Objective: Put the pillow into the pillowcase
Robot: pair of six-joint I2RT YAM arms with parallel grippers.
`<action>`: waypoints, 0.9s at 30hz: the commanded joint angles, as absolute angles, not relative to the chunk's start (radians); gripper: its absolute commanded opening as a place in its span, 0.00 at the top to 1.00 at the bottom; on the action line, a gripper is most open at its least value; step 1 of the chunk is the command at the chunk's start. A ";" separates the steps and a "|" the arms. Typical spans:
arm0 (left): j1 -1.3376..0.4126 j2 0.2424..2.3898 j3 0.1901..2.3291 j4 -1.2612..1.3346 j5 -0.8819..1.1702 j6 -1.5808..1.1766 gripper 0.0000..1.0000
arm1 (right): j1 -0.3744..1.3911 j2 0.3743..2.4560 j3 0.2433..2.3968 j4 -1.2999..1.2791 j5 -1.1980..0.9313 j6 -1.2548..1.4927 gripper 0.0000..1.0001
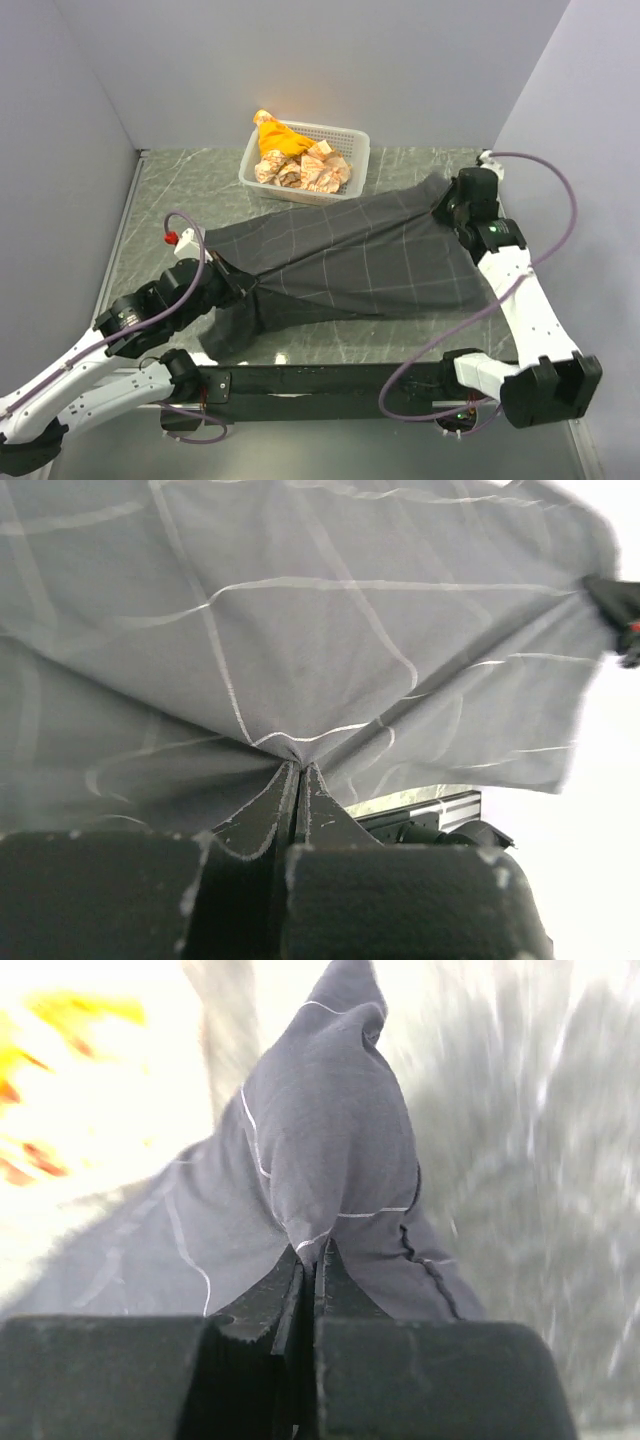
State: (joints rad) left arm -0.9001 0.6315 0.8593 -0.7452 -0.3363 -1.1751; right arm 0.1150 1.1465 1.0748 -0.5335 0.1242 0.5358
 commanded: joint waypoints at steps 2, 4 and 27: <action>-0.893 0.611 0.815 -0.753 -0.348 -1.146 0.99 | 0.222 1.164 0.995 -0.508 0.290 0.495 0.82; -0.893 0.611 0.775 -0.727 -0.298 -1.160 0.99 | 0.232 1.201 0.910 -0.454 0.261 0.511 0.66; -0.657 1.070 0.900 -0.505 -0.315 -0.862 0.13 | 0.144 1.158 0.620 -0.216 0.011 0.568 0.20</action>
